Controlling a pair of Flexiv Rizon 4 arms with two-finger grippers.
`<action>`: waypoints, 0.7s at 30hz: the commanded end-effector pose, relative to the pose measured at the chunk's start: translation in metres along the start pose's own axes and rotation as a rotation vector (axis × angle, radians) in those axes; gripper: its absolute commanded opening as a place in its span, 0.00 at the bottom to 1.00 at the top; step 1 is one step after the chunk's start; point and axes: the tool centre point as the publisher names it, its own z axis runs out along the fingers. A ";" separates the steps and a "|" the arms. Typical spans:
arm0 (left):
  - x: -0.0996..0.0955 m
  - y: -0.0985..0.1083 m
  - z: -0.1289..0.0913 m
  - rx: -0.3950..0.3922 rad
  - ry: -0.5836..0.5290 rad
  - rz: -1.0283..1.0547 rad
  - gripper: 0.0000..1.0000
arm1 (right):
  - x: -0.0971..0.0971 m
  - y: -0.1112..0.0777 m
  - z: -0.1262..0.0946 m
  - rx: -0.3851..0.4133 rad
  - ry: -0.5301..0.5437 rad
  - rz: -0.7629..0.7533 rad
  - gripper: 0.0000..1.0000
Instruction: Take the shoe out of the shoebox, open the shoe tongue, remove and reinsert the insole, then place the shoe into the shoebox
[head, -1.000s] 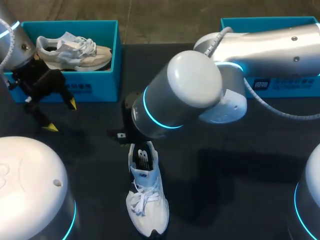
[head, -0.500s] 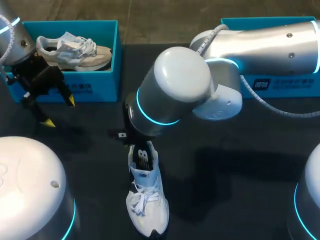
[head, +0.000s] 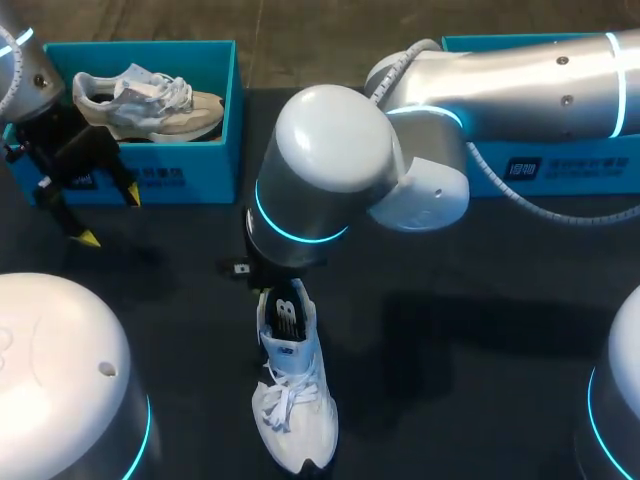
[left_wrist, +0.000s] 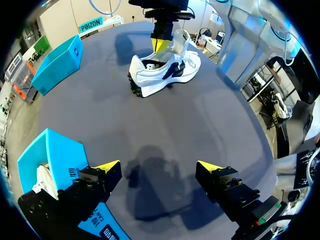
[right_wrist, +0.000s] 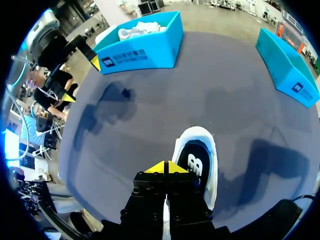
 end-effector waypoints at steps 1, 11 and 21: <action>0.001 -0.001 0.000 -0.003 -0.001 -0.001 1.00 | 0.002 -0.004 0.002 -0.011 -0.003 0.011 0.00; 0.001 -0.001 0.000 -0.003 -0.001 -0.001 1.00 | 0.002 -0.004 0.002 -0.011 -0.003 0.011 0.00; 0.001 -0.001 0.000 -0.003 -0.001 -0.001 1.00 | -0.012 -0.006 0.021 0.006 -0.052 0.029 0.00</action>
